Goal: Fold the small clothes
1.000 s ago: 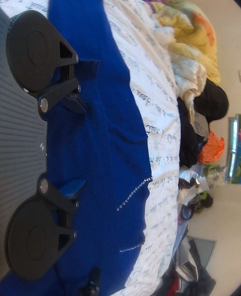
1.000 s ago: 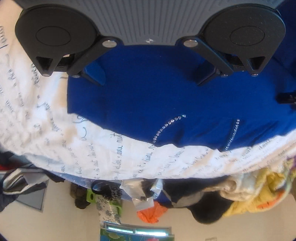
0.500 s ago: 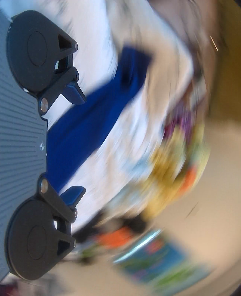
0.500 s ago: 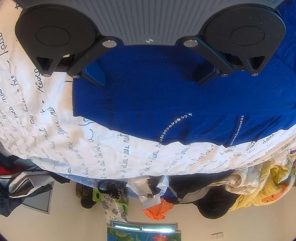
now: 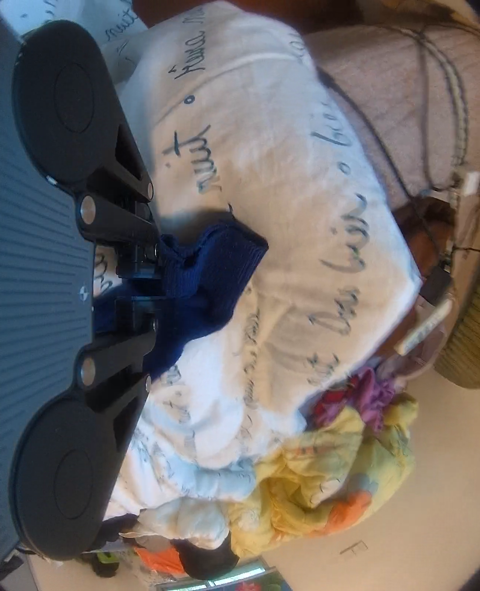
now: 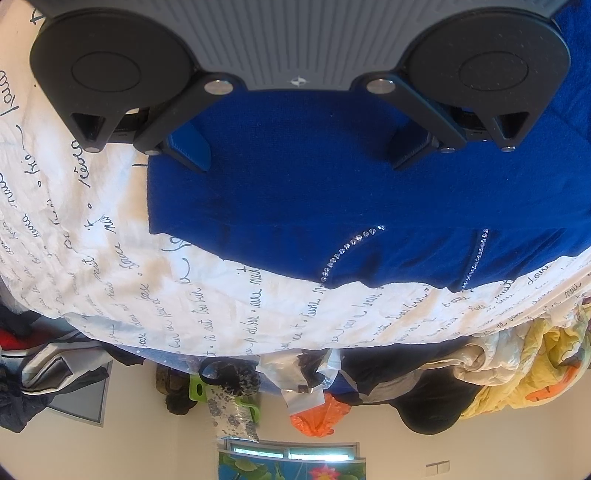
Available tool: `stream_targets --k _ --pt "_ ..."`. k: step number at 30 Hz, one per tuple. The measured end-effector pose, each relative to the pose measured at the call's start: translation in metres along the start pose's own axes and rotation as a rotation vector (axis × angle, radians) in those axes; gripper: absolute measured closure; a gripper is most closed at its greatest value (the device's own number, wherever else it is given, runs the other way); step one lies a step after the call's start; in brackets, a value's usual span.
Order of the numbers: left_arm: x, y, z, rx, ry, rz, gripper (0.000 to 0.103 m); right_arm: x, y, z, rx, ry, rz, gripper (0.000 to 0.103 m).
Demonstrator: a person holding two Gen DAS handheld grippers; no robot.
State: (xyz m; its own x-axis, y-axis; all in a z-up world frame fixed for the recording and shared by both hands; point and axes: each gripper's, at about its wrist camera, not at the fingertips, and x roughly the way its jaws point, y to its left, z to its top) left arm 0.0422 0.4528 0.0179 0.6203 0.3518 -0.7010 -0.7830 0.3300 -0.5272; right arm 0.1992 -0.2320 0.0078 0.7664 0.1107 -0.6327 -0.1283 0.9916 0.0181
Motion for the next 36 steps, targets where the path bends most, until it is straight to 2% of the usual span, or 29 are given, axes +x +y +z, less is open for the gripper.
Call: stream_targets --k 1,3,7,9,12,13,14,15,16,17,19,20,22,25,26,27,28,30,31,32,35,36 --pt "-0.011 -0.007 -0.003 0.021 -0.033 -0.002 0.097 0.000 0.000 0.000 0.000 0.000 0.000 0.000" --pt "-0.038 -0.024 -0.014 0.020 -0.065 -0.061 0.097 0.000 0.000 0.000 0.001 0.000 0.001 0.000" --pt "-0.084 -0.079 -0.064 0.022 -0.027 -0.300 0.097 0.000 0.000 0.000 0.001 0.000 0.001 0.000" --pt "-0.101 -0.116 -0.108 0.086 0.023 -0.422 0.097 0.000 0.000 0.000 0.000 0.000 0.000 0.000" --pt "-0.111 -0.170 -0.190 0.250 0.179 -0.591 0.096 0.000 -0.001 0.000 0.002 0.000 0.001 0.000" --pt "-0.114 -0.185 -0.219 0.336 0.229 -0.617 0.086 0.000 -0.001 0.000 0.004 0.000 0.004 0.000" --pt "-0.116 -0.195 -0.247 0.427 0.273 -0.626 0.058 0.000 -0.001 0.001 0.007 -0.001 0.007 0.000" --pt "-0.119 -0.200 -0.271 0.514 0.309 -0.630 0.039 0.000 -0.001 0.001 0.012 -0.002 0.010 0.000" --pt "-0.124 -0.197 -0.290 0.582 0.312 -0.639 0.010 0.000 -0.002 0.001 0.015 -0.002 0.014 0.000" --pt "-0.132 -0.189 -0.305 0.627 0.275 -0.642 0.002 0.000 -0.003 0.001 0.019 -0.003 0.018 0.000" --pt "-0.145 -0.168 -0.325 0.740 0.163 -0.646 0.002 -0.001 -0.005 0.002 0.030 -0.007 0.027 0.000" --pt "-0.149 -0.160 -0.330 0.800 0.132 -0.641 0.003 -0.001 -0.005 0.002 0.037 -0.010 0.033 0.000" --pt "-0.151 -0.144 -0.335 0.862 0.088 -0.621 0.003 -0.002 -0.009 0.002 0.057 -0.016 0.047 0.000" --pt "-0.143 -0.120 -0.339 0.915 0.064 -0.585 0.003 -0.003 -0.010 0.006 0.069 0.007 0.055 0.000" --pt "-0.137 -0.113 -0.341 0.920 0.067 -0.559 0.003 -0.005 -0.010 0.012 0.097 0.035 0.058 0.000" --pt "-0.132 -0.109 -0.340 0.892 0.113 -0.541 0.004 -0.011 -0.011 0.018 0.163 0.052 0.095 0.000" --pt "-0.130 -0.106 -0.334 0.851 0.142 -0.555 0.000 -0.017 -0.013 0.023 0.234 0.055 0.174 0.000" --pt "-0.125 -0.105 -0.328 0.795 0.134 -0.549 0.000 -0.021 -0.011 0.033 0.355 0.084 0.359 0.000" --pt "-0.124 -0.106 -0.328 0.790 0.128 -0.543 0.000 -0.018 -0.006 0.038 0.379 0.118 0.411 0.000" --pt "-0.124 -0.108 -0.328 0.792 0.125 -0.542 0.000 -0.012 0.002 0.043 0.383 0.157 0.432 0.000" --pt "-0.127 -0.108 -0.329 0.813 0.119 -0.545 0.000 0.009 0.026 0.051 0.340 0.234 0.406 0.003" --pt "-0.128 -0.108 -0.329 0.812 0.119 -0.548 0.000 0.014 0.035 0.052 0.312 0.250 0.401 0.017"
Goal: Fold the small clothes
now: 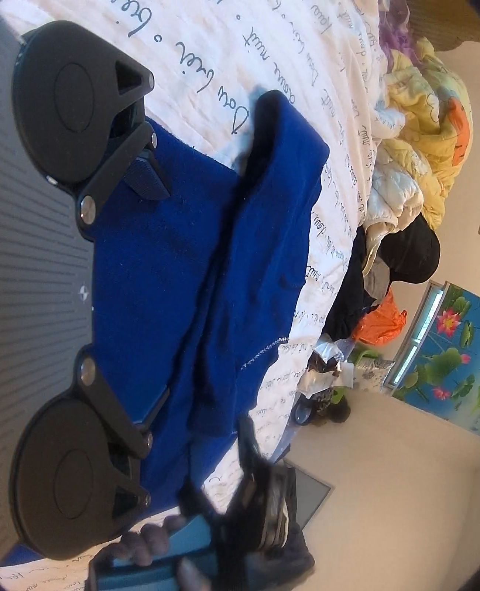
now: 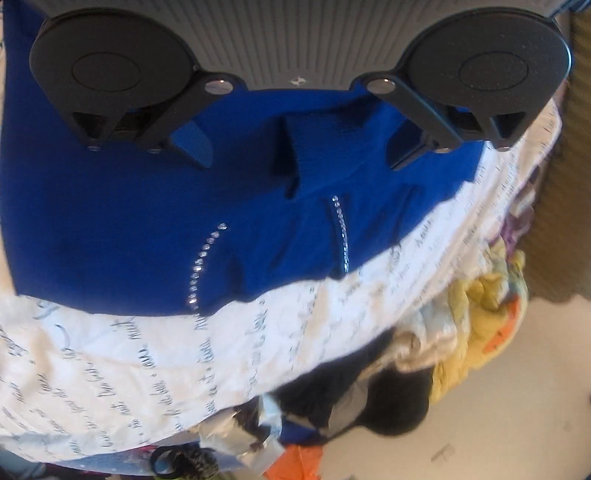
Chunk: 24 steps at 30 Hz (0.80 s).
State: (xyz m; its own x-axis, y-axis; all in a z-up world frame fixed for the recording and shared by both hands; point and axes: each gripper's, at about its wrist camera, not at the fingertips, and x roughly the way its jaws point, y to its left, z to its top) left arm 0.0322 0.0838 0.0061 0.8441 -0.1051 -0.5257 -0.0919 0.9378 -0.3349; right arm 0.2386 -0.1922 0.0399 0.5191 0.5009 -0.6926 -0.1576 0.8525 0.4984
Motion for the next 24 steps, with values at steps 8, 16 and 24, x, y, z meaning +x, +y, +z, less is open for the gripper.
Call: stream_targets --k 8,16,24 --pt "0.000 0.000 -0.001 0.000 -0.002 0.000 0.000 0.024 0.039 -0.006 -0.176 0.036 -0.082 0.098" --pt "0.000 0.000 -0.001 -0.002 -0.003 0.000 0.000 -0.067 -0.016 0.025 -0.242 -0.076 -0.209 0.098" --pt "-0.001 -0.001 0.000 0.010 0.006 0.008 0.000 -0.079 -0.105 0.019 0.010 -0.051 -0.268 0.084"
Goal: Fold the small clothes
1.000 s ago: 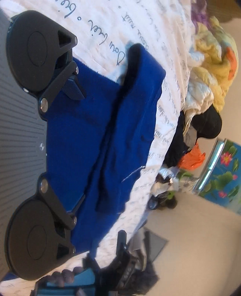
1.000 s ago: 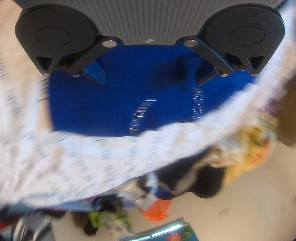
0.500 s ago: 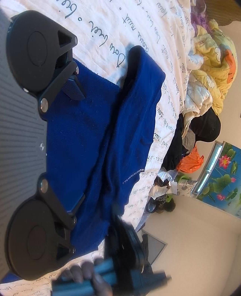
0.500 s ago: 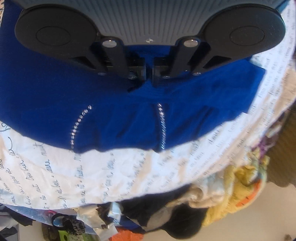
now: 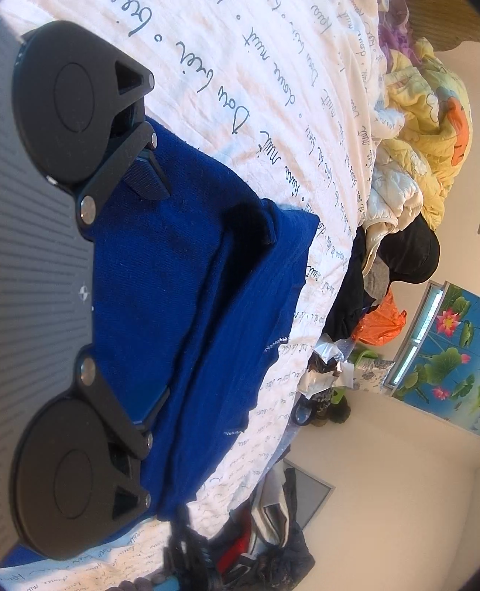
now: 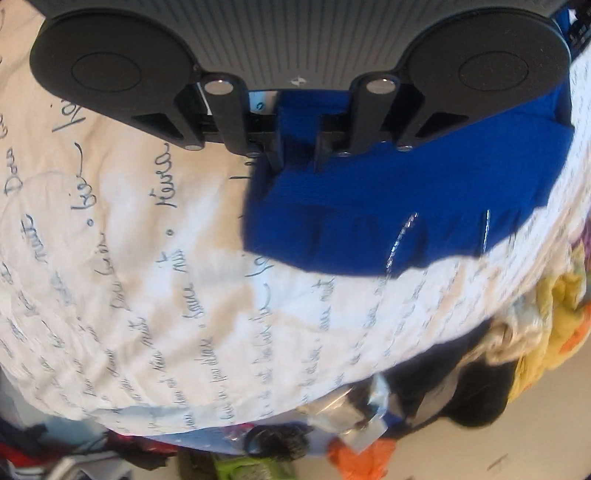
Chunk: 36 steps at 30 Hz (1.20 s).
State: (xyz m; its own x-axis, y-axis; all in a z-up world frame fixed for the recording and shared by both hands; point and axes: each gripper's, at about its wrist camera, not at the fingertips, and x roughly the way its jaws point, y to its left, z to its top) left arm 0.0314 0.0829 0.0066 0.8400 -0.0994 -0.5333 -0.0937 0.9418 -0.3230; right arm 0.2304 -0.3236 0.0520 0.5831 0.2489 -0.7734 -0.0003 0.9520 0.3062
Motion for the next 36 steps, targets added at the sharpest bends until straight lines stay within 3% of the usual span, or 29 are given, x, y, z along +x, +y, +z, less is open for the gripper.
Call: stream_targets --k 3,5,7,9,12,14,15,18,20,22,23,26,29,31,33,35,36 --pt "-0.003 -0.009 0.015 0.072 -0.006 -0.018 0.000 -0.023 -0.004 -0.002 0.066 -0.163 -0.043 0.075" --pt "0.003 -0.022 0.037 0.119 -0.050 -0.016 0.000 -0.035 0.003 -0.008 0.070 -0.259 0.005 0.074" --pt "0.026 -0.037 0.062 0.166 -0.039 -0.027 0.000 -0.029 0.020 -0.011 0.002 -0.236 0.055 0.071" --pt "0.061 -0.045 0.080 0.213 0.000 -0.001 0.000 -0.011 0.046 -0.018 -0.106 -0.191 0.047 0.071" --pt "0.107 -0.043 0.089 0.270 0.070 0.084 0.004 0.026 0.067 -0.034 -0.277 -0.130 -0.112 0.072" --pt "0.131 -0.033 0.085 0.323 0.160 0.107 0.000 0.029 0.063 -0.050 -0.371 -0.219 -0.123 0.070" --pt "0.132 -0.032 0.078 0.417 0.112 0.119 0.000 0.027 0.054 -0.055 -0.361 -0.247 -0.105 0.070" --pt "0.137 -0.023 0.081 0.419 0.119 0.088 0.000 0.024 0.038 -0.056 -0.325 -0.272 -0.064 0.070" --pt "0.134 -0.026 0.084 0.431 0.127 0.119 0.002 0.023 0.045 -0.053 -0.358 -0.246 -0.095 0.069" --pt "0.108 -0.025 0.083 0.416 0.119 0.142 0.007 0.013 0.047 -0.046 -0.283 -0.199 -0.110 0.067" --pt "0.088 -0.023 0.080 0.394 0.109 0.121 0.005 0.000 0.046 -0.048 -0.226 -0.198 -0.107 0.066" --pt "0.029 -0.014 0.060 0.278 0.087 -0.015 0.000 -0.051 0.039 -0.081 -0.152 -0.274 -0.007 0.047" --pt "0.019 -0.024 0.036 0.254 0.172 -0.074 0.000 -0.065 0.046 -0.113 -0.155 -0.241 0.068 0.045" --pt "0.029 -0.029 0.016 0.288 0.231 -0.066 0.001 -0.056 0.061 -0.129 -0.204 -0.201 0.028 0.045" --pt "0.027 -0.035 -0.001 0.448 0.169 -0.004 0.000 -0.040 0.065 -0.142 -0.260 -0.144 -0.023 0.045" --pt "0.022 -0.021 0.002 0.435 0.166 -0.021 0.000 -0.041 0.059 -0.158 -0.365 -0.225 -0.077 0.036" --pt "0.021 -0.014 0.003 0.448 0.156 0.010 0.000 -0.045 0.046 -0.160 -0.343 -0.234 -0.087 0.025"
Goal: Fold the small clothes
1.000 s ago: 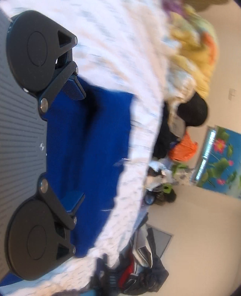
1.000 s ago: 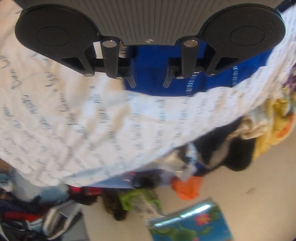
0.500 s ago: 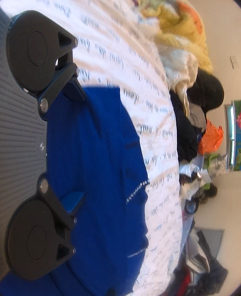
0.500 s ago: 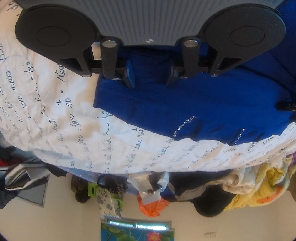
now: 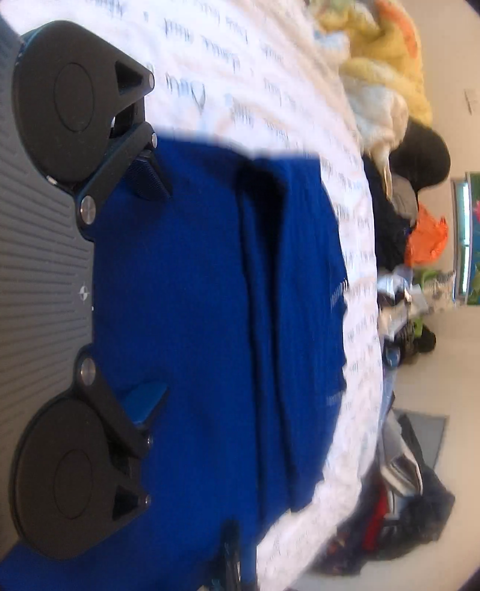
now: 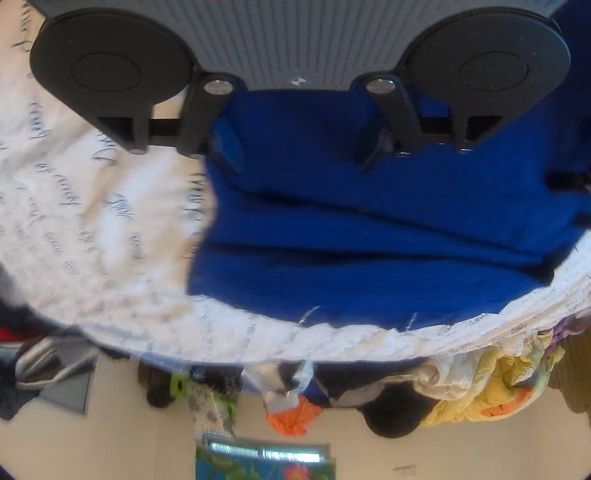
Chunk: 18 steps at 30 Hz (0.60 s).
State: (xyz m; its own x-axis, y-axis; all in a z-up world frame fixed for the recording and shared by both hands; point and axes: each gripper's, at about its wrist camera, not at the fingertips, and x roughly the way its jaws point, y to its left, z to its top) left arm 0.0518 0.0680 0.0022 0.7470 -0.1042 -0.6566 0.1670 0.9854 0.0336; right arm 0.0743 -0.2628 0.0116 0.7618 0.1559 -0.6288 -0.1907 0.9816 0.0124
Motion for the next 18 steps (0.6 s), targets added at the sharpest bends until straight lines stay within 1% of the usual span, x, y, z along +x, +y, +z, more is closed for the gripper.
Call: stream_targets --k 1,2,3,4,5,6,7,8,9,10,11,12,13,15,16,18 --pt "-0.003 0.006 -0.002 0.002 -0.004 0.025 0.000 -0.003 -0.011 0.000 0.043 0.005 0.002 0.025" --pt "-0.006 0.012 -0.002 -0.010 0.012 0.050 0.000 -0.006 -0.015 0.002 0.042 0.031 -0.014 0.025" --pt "-0.013 0.014 -0.002 -0.033 0.031 0.063 0.002 -0.012 -0.011 0.006 0.043 0.064 -0.063 0.024" --pt "-0.022 0.013 -0.002 -0.067 0.033 0.050 0.002 -0.019 -0.006 0.010 0.065 0.091 -0.111 0.022" --pt "-0.033 0.011 -0.004 -0.093 0.022 0.014 0.000 -0.032 0.001 0.012 0.083 0.078 -0.081 0.022" --pt "-0.042 0.006 -0.006 -0.107 0.012 -0.016 0.000 -0.047 0.011 0.010 0.085 0.041 0.000 0.023" --pt "-0.048 0.000 -0.010 -0.108 0.007 -0.033 0.000 -0.058 0.024 0.006 0.075 0.017 0.061 0.023" --pt "-0.051 -0.007 -0.015 -0.097 0.007 -0.047 0.000 -0.066 0.038 0.001 0.053 0.014 0.098 0.023" --pt "-0.051 -0.013 -0.023 -0.070 0.013 -0.056 0.000 -0.069 0.052 -0.006 0.022 0.030 0.117 0.023" --pt "-0.046 -0.018 -0.031 -0.034 0.036 -0.047 0.000 -0.067 0.063 -0.014 -0.016 0.056 0.129 0.021" --pt "-0.046 -0.020 -0.040 -0.005 0.035 -0.010 0.000 -0.060 0.071 -0.024 -0.062 0.100 0.127 0.020" --pt "-0.055 -0.018 -0.046 0.000 0.005 0.022 0.000 -0.059 0.075 -0.035 -0.117 0.072 0.104 0.014" --pt "-0.063 -0.012 -0.049 -0.011 0.014 0.035 0.000 -0.063 0.074 -0.042 -0.140 0.051 0.059 0.008" --pt "-0.082 0.008 -0.056 -0.088 0.015 0.033 0.000 -0.075 0.055 -0.041 -0.053 0.101 0.003 0.007" --pt "-0.092 0.021 -0.061 -0.138 0.018 0.030 0.000 -0.088 0.041 -0.042 0.006 0.098 0.000 0.007" --pt "-0.100 0.045 -0.071 -0.242 0.058 0.006 0.001 -0.114 0.010 -0.051 0.146 0.077 0.044 0.007"
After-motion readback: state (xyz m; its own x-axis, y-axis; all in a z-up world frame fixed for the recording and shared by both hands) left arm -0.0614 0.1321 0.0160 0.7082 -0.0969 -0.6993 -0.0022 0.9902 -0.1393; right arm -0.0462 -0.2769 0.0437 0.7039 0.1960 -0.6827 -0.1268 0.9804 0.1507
